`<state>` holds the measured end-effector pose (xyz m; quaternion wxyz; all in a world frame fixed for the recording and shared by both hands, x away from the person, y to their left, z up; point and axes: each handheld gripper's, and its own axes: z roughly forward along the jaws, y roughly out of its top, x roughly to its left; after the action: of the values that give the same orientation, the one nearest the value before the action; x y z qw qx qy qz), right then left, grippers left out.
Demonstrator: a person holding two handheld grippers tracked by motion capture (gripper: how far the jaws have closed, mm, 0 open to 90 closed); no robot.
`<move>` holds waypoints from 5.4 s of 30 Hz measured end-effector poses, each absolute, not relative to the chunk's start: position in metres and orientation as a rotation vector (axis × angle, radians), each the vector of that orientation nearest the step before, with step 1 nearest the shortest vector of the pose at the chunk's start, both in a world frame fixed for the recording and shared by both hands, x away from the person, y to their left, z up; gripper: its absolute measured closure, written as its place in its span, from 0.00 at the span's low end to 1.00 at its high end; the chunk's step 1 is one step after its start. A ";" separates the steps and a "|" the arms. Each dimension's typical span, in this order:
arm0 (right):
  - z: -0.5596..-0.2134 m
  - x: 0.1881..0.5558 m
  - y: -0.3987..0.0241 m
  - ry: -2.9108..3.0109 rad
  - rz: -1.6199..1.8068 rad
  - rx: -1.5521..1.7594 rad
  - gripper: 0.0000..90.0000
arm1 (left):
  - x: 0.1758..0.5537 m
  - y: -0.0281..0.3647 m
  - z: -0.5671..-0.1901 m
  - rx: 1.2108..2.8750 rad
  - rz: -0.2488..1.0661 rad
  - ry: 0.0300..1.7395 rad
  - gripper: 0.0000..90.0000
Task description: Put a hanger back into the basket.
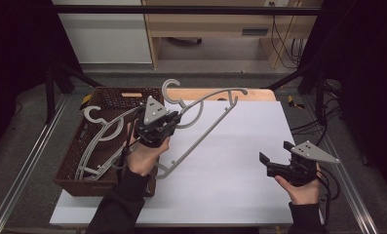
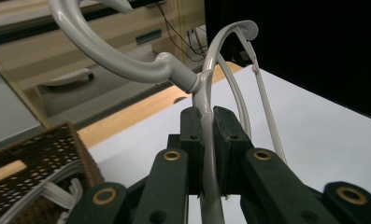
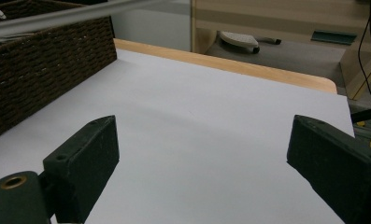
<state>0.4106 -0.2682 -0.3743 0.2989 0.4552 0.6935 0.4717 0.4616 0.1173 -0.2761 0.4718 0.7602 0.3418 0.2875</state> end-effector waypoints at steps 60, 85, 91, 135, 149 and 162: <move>-0.382 0.418 -0.259 1.879 1.217 1.213 0.10 | 0.512 0.347 -0.306 1.864 0.842 1.138 0.92; -0.382 0.418 -0.258 1.884 1.211 1.214 0.10 | 0.529 0.338 -0.332 1.947 0.780 1.079 0.92; -0.383 0.419 -0.257 1.889 1.208 1.212 0.10 | 0.530 0.341 -0.338 1.905 0.749 1.114 0.92; -0.381 0.417 -0.259 1.867 1.224 1.215 0.08 | 0.530 0.337 -0.363 2.007 0.727 1.257 0.51; -0.377 0.414 -0.264 1.830 1.264 1.224 0.07 | 0.473 0.321 -0.332 1.697 0.713 1.118 0.29; -0.375 0.411 -0.270 1.806 1.295 1.223 0.06 | 0.430 0.301 -0.346 1.648 0.707 1.050 0.19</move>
<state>0.4115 -0.2701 -0.3751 0.2977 0.4603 0.6798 0.4873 0.4296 0.3008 -0.3462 0.5071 0.6835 0.4355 0.2933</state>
